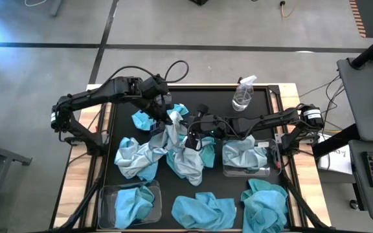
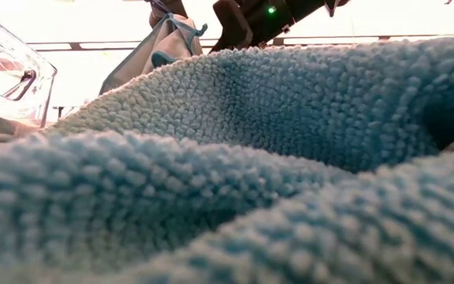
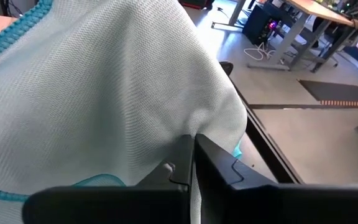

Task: Sort microfiber towel by color & place in baskets
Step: Put the light blue microfiber towel into the right transparent bin

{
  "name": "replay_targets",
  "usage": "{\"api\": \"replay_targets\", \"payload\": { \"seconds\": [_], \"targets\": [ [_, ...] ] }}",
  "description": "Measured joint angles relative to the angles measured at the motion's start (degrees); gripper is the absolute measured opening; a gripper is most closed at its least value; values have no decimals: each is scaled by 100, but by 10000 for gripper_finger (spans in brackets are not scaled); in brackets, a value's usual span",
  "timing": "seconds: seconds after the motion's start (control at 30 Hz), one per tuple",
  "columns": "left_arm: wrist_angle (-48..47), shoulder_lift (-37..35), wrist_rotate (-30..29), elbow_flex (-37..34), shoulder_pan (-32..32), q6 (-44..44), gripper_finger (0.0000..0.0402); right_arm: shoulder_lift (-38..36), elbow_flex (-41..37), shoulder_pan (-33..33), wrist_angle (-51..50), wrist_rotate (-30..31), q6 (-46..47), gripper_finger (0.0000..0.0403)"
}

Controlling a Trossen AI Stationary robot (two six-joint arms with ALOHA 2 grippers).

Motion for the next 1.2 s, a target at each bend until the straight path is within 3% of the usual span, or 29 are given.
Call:
{"api": "replay_targets", "payload": {
  "seconds": [0.83, 1.0, 1.2],
  "targets": [
    [4, 0, -27, 0, 0, 108, 0, 0, 0, 0, -26, 7, 69, 9],
    [-38, 0, -583, 0, 0, 87, 4, 0, 0, 0, -50, 11, 67, 9],
    [-953, 0, -1365, 98, 57, -45, 44, 0, -2, 0, -272, 11, 67, 9]
  ]
}}
